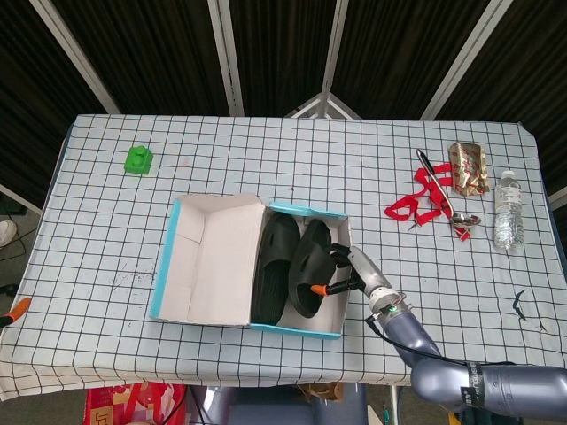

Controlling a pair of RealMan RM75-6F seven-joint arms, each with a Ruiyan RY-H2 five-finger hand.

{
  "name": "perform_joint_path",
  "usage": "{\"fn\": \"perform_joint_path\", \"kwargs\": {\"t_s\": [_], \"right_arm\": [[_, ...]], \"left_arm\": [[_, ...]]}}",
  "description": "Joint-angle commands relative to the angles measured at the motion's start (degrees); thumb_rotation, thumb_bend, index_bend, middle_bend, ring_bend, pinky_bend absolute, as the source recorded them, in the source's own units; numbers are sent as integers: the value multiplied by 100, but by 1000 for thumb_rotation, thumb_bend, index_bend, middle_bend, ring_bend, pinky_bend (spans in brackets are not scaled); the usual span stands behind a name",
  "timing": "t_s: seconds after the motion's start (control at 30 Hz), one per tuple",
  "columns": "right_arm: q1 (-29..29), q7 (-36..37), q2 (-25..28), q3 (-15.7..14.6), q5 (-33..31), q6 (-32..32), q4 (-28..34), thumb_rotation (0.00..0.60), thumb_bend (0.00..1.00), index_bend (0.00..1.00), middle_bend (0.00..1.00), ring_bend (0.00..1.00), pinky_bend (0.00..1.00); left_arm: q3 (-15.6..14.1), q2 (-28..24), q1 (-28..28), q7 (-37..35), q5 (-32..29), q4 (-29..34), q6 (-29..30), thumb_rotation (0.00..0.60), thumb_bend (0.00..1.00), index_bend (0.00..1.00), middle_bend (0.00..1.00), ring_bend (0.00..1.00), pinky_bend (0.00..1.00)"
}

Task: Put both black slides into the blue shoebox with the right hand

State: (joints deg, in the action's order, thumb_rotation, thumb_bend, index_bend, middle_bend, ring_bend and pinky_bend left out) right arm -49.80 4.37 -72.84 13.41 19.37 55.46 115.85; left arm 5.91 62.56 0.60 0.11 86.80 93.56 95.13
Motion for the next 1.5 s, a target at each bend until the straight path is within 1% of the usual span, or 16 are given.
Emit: {"fn": "perform_joint_path", "kwargs": {"t_s": [0.03, 0.27, 0.57, 0.73, 1.03, 1.5], "right_arm": [[8, -109, -132, -56, -5, 66, -98, 600, 646, 633, 484, 300, 217], [61, -375, -354, -205, 162, 183, -180, 600, 649, 636, 484, 300, 217], [311, -662, -617, -499, 888, 399, -173, 600, 652, 639, 484, 300, 217], [448, -811, -776, -647, 1330, 493, -276, 600, 656, 641, 484, 299, 217], [618, -1141, -1075, -862, 1779, 614, -548, 600, 659, 642, 484, 300, 217], [763, -1497, -1332, -929, 2063, 597, -839, 600, 660, 642, 484, 299, 217]], "left_arm": [[-7, 1, 2, 9, 13, 3, -3, 600, 164, 76, 0, 0, 0], [6, 3, -3, 1, 0, 2, 16, 600, 165, 76, 0, 0, 0], [10, -11, -11, -36, -2, 5, 29, 600, 164, 76, 0, 0, 0], [3, -10, -13, -26, 13, 9, 36, 600, 165, 76, 0, 0, 0], [3, -10, -9, -28, 14, 8, 29, 600, 165, 76, 0, 0, 0], [10, -22, -17, -65, 4, 8, 40, 600, 164, 76, 0, 0, 0]]}}
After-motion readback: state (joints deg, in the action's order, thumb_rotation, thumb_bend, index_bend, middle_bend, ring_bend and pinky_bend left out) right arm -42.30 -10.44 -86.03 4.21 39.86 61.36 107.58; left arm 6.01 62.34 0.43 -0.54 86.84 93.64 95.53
